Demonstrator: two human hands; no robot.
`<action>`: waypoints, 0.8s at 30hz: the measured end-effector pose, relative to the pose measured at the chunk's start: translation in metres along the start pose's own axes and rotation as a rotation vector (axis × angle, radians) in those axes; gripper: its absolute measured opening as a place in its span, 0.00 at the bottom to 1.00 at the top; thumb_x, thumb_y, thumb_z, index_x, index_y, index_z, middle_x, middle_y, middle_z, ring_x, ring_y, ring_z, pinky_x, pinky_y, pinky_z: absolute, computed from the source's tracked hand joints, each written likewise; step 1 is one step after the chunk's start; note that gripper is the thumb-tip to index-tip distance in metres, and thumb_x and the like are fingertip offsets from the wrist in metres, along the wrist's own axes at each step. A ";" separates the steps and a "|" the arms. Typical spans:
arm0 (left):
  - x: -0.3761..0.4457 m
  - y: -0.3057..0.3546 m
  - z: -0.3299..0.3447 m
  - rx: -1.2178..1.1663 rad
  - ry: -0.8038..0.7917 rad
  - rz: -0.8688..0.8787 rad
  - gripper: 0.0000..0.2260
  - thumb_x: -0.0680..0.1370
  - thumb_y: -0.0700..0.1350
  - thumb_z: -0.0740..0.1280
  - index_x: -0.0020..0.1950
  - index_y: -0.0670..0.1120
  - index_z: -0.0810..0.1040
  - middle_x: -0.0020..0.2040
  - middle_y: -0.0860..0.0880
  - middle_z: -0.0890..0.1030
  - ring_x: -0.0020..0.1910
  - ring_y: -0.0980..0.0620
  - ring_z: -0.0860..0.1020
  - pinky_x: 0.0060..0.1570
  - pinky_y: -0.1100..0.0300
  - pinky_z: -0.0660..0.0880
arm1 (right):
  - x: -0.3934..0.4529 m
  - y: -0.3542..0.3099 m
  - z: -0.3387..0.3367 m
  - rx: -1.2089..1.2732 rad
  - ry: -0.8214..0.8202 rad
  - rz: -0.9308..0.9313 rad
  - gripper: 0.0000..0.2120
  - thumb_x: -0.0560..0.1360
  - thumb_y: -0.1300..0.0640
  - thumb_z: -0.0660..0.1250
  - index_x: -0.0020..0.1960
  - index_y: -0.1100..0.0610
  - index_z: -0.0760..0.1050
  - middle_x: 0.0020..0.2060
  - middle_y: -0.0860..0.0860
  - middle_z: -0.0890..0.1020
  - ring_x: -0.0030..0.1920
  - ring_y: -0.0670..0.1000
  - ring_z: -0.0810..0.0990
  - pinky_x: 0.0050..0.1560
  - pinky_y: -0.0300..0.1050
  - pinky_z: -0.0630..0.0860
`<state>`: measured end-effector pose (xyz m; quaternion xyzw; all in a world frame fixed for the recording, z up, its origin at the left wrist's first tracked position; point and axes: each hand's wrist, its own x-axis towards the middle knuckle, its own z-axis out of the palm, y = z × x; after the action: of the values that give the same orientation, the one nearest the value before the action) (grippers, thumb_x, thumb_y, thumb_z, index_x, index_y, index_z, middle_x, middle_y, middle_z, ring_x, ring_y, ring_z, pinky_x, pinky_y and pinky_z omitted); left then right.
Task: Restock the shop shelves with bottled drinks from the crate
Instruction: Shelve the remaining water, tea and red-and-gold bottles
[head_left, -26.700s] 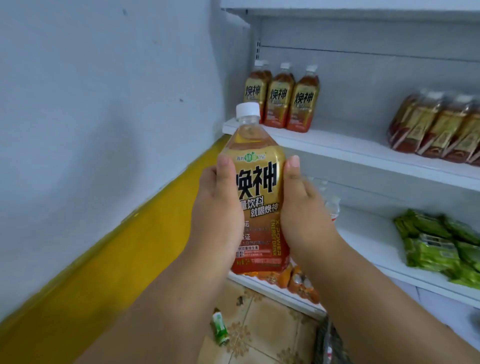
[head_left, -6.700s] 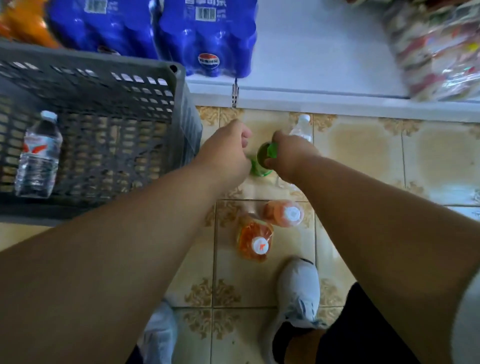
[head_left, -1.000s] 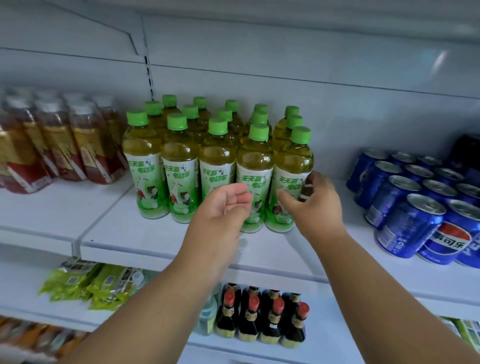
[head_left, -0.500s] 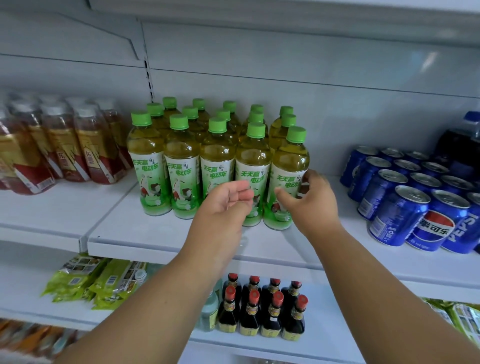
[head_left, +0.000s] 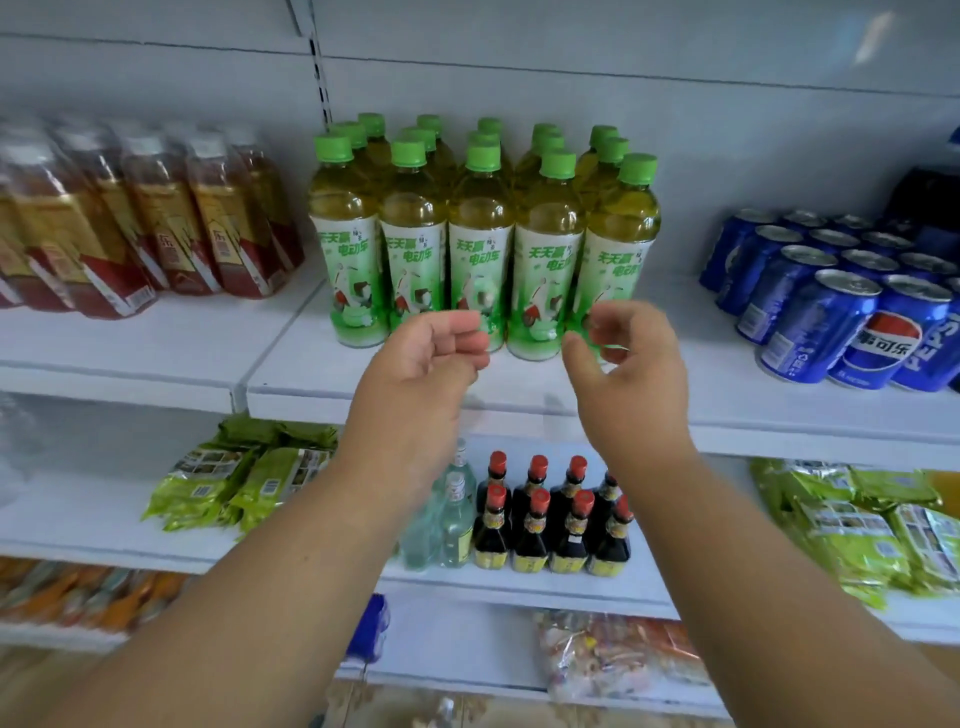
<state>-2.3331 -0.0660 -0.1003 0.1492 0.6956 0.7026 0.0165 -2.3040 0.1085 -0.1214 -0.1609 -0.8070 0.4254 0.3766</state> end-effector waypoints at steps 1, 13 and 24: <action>-0.007 -0.004 -0.011 0.002 -0.001 0.000 0.17 0.76 0.35 0.63 0.54 0.57 0.81 0.47 0.57 0.85 0.49 0.58 0.83 0.55 0.59 0.78 | -0.017 -0.011 0.006 0.026 -0.032 -0.004 0.11 0.76 0.54 0.71 0.56 0.47 0.74 0.49 0.43 0.79 0.50 0.42 0.78 0.50 0.34 0.74; -0.137 -0.048 -0.224 -0.032 -0.061 -0.142 0.21 0.77 0.25 0.58 0.53 0.48 0.79 0.46 0.48 0.82 0.39 0.61 0.81 0.45 0.69 0.77 | -0.253 -0.125 0.107 0.061 -0.315 0.120 0.08 0.75 0.59 0.71 0.47 0.47 0.76 0.42 0.42 0.81 0.42 0.39 0.79 0.42 0.29 0.74; -0.225 -0.109 -0.290 0.040 -0.113 -0.294 0.19 0.75 0.30 0.59 0.51 0.53 0.79 0.45 0.53 0.84 0.42 0.62 0.82 0.47 0.65 0.79 | -0.379 -0.128 0.127 -0.004 -0.461 0.271 0.13 0.74 0.61 0.71 0.44 0.44 0.73 0.39 0.44 0.79 0.38 0.39 0.76 0.40 0.28 0.71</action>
<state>-2.2054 -0.3963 -0.2455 0.0851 0.7219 0.6689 0.1554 -2.1388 -0.2576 -0.2414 -0.1672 -0.8435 0.4957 0.1221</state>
